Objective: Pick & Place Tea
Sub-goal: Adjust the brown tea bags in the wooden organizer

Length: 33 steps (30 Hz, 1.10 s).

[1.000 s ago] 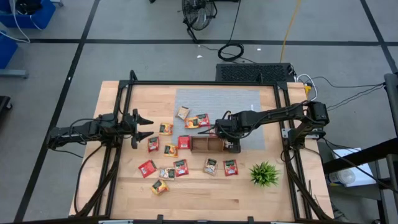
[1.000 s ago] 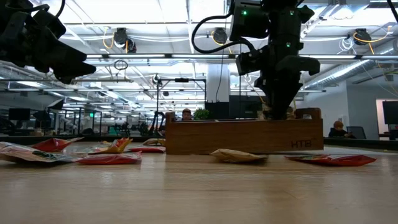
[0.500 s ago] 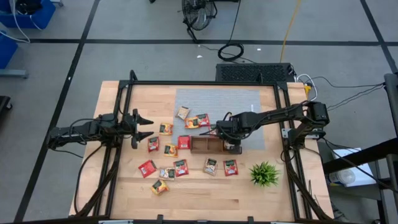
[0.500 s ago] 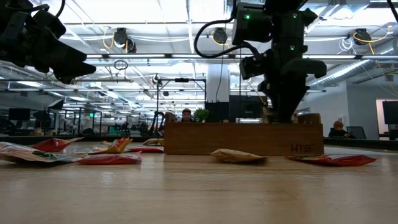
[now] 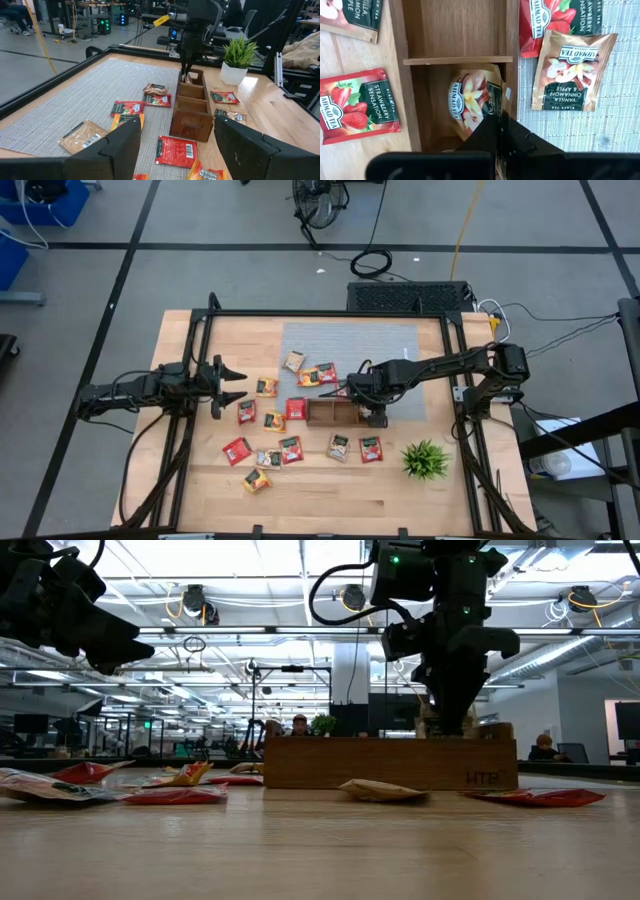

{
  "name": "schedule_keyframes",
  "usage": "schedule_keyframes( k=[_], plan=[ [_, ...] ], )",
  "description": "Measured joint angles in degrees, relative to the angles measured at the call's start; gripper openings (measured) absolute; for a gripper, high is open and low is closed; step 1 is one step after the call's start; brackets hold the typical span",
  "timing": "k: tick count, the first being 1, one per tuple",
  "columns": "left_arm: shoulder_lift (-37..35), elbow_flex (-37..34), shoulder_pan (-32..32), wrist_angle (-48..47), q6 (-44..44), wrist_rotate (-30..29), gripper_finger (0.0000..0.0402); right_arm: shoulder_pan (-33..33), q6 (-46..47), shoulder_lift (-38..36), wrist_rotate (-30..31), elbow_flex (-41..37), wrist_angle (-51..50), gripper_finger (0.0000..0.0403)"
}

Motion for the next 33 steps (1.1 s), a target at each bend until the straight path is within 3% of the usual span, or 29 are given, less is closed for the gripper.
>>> schedule_keyframes(
  k=[33],
  plan=[
    [0.0,0.0,0.02,-0.01,0.0,-0.01,0.0253,0.4,-2.53,0.0,6.16,2.72,-3.36,0.0003]
  ],
)
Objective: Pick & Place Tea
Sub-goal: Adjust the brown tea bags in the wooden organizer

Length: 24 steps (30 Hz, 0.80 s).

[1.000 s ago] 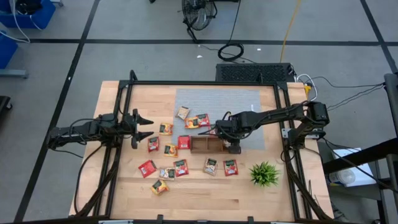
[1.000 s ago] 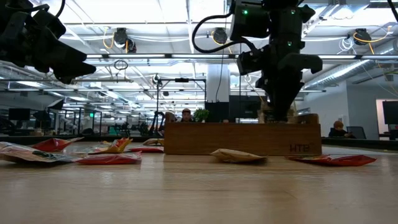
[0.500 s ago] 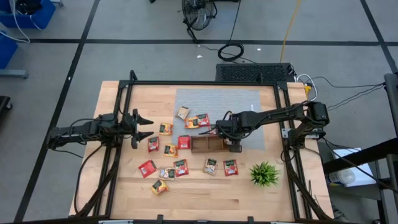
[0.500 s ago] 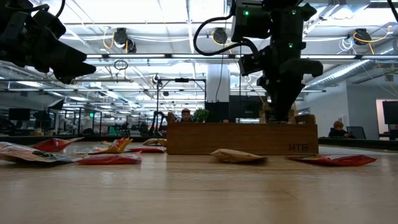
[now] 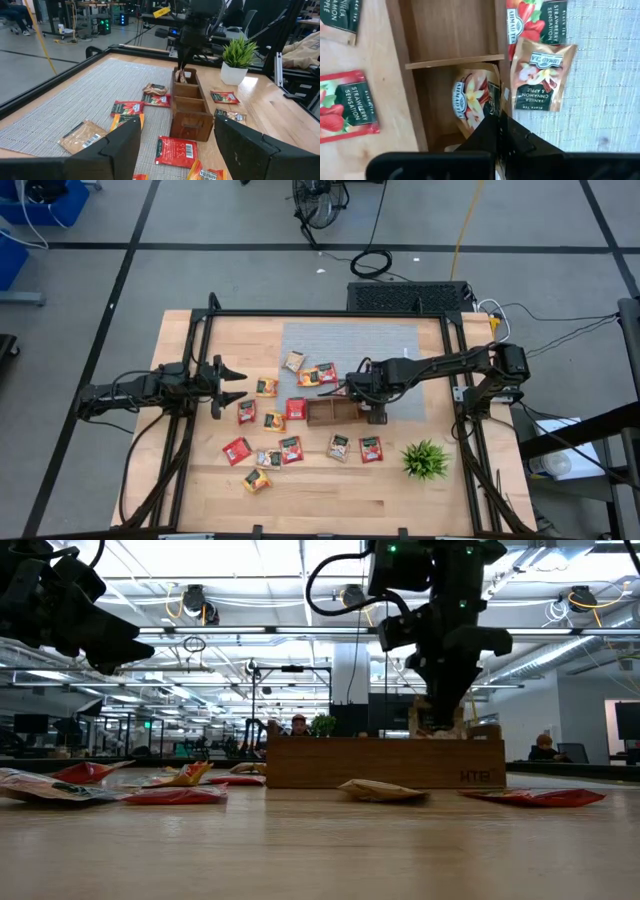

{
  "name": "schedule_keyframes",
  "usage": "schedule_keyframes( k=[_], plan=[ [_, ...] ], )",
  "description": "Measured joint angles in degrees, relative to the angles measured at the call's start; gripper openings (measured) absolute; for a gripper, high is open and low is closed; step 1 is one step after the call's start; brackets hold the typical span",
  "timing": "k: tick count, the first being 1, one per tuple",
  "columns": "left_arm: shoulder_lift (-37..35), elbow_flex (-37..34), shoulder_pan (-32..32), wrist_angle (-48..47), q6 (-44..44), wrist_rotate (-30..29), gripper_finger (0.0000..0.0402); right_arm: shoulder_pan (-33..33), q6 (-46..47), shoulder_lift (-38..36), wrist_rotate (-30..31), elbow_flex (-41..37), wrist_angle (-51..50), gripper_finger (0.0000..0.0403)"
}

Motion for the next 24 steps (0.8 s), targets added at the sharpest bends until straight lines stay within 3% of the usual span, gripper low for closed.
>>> schedule_keyframes(
  k=[3,8,14,20,24],
  plan=[
    [0.01,0.0,0.0,0.0,0.02,0.0,0.0253,0.0,-2.22,0.02,0.29,0.0,0.26,0.0002],
    [0.0,0.0,-0.02,0.01,0.0,0.01,0.0253,0.72,-3.45,0.02,6.0,-0.02,1.4,0.0004],
    [0.0,-0.01,0.0,0.0,0.0,0.0,0.0253,1.21,-4.14,0.02,5.64,-0.02,1.45,0.0006],
    [0.02,0.0,-0.02,-0.01,0.02,0.01,0.0253,1.51,-4.46,0.02,4.66,-0.02,1.41,0.0032],
    [0.01,0.0,-0.01,0.01,0.01,0.0,0.0253,1.51,-2.69,0.02,9.31,-0.02,1.28,0.0049]
  ],
)
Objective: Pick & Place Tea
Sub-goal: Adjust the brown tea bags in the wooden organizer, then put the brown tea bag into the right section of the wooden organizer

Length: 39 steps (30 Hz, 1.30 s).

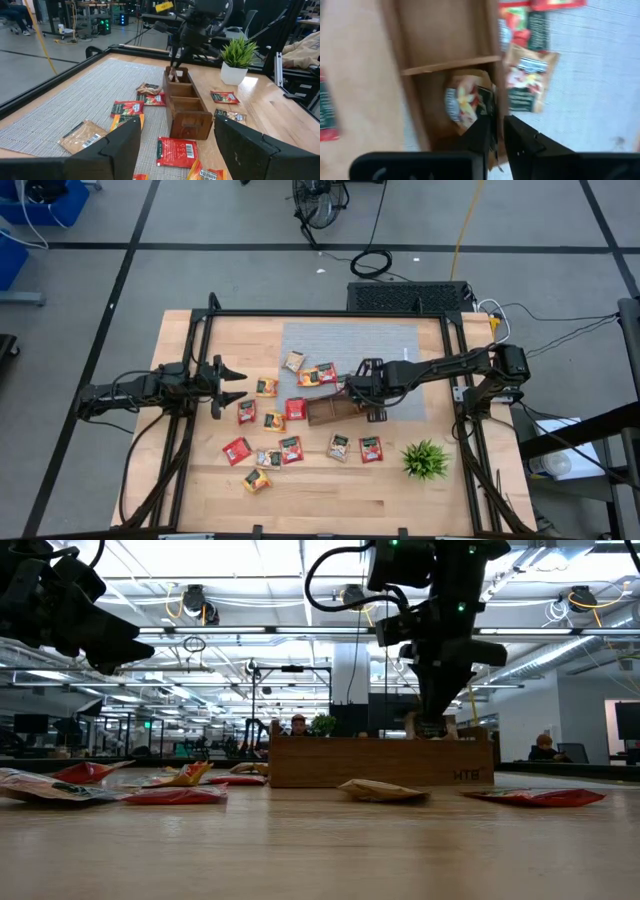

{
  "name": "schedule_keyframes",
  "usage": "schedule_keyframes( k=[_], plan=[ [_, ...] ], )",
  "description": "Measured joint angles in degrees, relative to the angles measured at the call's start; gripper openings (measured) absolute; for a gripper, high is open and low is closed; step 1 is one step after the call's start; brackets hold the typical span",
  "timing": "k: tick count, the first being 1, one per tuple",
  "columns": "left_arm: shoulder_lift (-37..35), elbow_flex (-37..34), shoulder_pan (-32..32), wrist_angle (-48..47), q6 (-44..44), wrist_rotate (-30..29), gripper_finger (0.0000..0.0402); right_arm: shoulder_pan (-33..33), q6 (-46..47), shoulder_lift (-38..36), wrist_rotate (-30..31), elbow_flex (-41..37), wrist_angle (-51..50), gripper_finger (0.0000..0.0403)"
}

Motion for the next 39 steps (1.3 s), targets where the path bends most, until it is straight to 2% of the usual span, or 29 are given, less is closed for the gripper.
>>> schedule_keyframes(
  k=[14,23,27,34,39],
  plan=[
    [0.0,-0.01,0.0,-0.02,-0.01,0.01,0.0253,0.0,0.82,-2.34,0.96,0.02,-1.59,0.006],
    [-0.01,0.0,0.01,0.0,-0.01,0.0,0.0253,0.0,3.09,-5.15,0.9,5.88,-7.71,0.0083],
    [0.01,0.0,0.01,0.0,0.0,0.01,0.0253,-0.43,8.53,-6.28,0.9,8.26,-9.24,0.0112],
    [0.02,-0.02,0.01,-0.02,-0.01,-0.01,0.0253,-4.13,24.71,-6.93,0.55,9.9,-10.43,0.0163],
    [0.0,-0.01,-0.01,0.0,0.01,0.01,0.0253,-8.24,36.24,-6.98,-6.82,10.29,-7.96,0.0181]
  ],
)
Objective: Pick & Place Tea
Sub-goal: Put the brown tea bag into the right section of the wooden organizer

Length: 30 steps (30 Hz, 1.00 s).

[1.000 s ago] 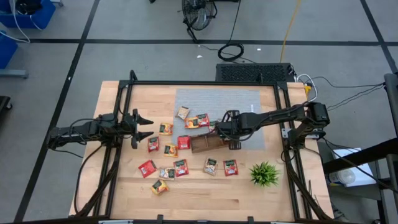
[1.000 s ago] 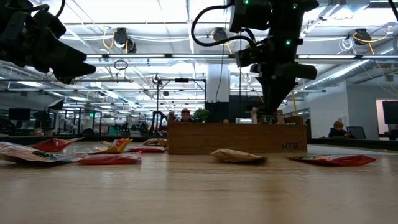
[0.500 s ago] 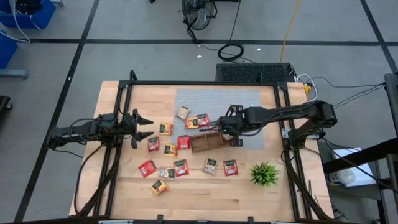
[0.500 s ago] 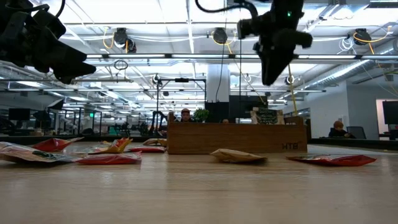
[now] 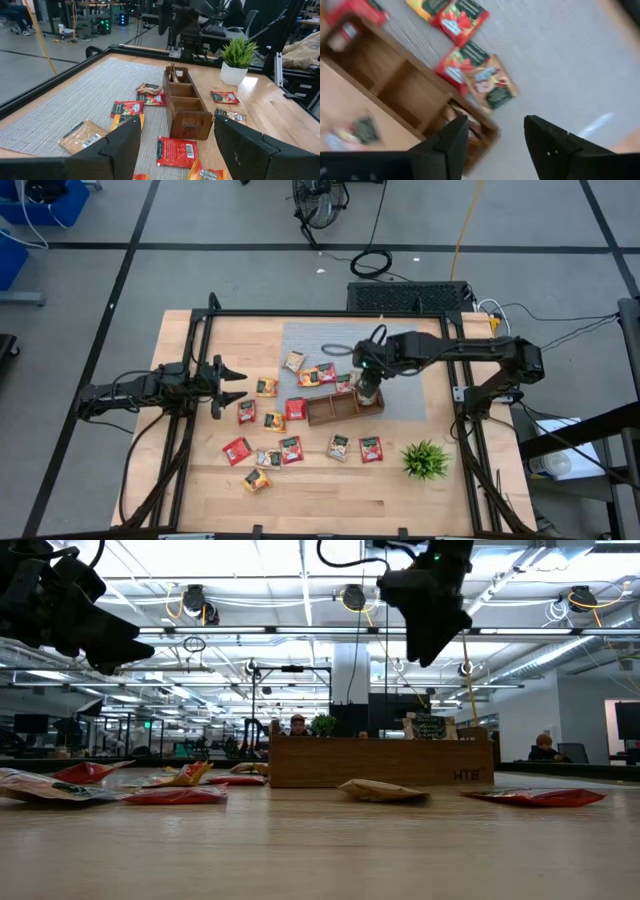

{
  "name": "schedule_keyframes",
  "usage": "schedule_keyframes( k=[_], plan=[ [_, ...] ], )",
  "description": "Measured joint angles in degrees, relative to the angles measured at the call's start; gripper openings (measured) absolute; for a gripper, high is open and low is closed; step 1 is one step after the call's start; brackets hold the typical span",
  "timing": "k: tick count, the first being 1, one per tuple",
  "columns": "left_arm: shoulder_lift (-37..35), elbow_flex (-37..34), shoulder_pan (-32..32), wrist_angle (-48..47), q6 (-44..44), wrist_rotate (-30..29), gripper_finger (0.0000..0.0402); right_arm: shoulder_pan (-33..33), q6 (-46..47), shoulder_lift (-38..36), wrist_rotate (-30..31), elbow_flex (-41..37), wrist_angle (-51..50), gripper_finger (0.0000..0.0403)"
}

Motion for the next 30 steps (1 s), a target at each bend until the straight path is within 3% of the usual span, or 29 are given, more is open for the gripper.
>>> schedule_keyframes(
  k=[5,16,30],
  plan=[
    [0.0,0.01,0.01,0.0,0.0,0.0,0.0253,-2.4,9.58,0.01,-4.42,0.0,3.34,0.0179],
    [0.0,0.0,0.0,0.0,-0.02,0.0,0.0253,-5.35,35.23,0.01,-4.43,0.0,4.25,0.0172],
    [-0.01,0.01,0.02,0.0,-0.02,0.0,0.0253,-10.82,36.76,8.99,-5.75,2.89,8.38,0.0171]
  ],
)
